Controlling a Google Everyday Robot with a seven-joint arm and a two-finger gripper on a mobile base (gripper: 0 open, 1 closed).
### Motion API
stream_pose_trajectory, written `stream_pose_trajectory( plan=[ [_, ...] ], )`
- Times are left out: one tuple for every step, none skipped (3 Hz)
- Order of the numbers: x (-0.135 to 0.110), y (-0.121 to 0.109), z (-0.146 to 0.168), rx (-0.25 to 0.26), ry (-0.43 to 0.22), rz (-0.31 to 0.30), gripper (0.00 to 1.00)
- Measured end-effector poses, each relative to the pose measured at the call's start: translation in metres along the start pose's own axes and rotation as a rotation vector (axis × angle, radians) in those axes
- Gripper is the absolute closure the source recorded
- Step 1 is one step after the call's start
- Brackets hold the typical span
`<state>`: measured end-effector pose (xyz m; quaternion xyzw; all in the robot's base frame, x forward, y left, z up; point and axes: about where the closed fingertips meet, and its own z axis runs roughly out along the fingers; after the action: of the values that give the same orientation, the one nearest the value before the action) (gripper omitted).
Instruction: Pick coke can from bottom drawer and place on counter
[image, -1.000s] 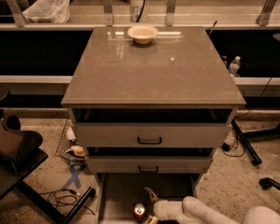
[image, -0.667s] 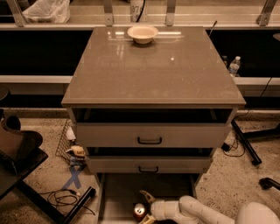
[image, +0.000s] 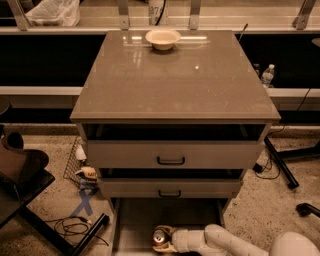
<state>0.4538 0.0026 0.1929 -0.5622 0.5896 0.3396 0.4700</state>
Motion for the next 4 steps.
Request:
stream_pose_trajectory(
  plan=[
    [-0.001, 0.001, 0.002, -0.003, -0.002, 0.001, 0.84],
    [-0.003, 0.003, 0.003, -0.008, -0.009, 0.000, 1.00],
    [-0.004, 0.003, 0.003, -0.008, -0.009, 0.000, 1.00],
    [-0.063, -0.005, -0.034, 0.015, -0.021, 0.003, 1.00]
  ],
)
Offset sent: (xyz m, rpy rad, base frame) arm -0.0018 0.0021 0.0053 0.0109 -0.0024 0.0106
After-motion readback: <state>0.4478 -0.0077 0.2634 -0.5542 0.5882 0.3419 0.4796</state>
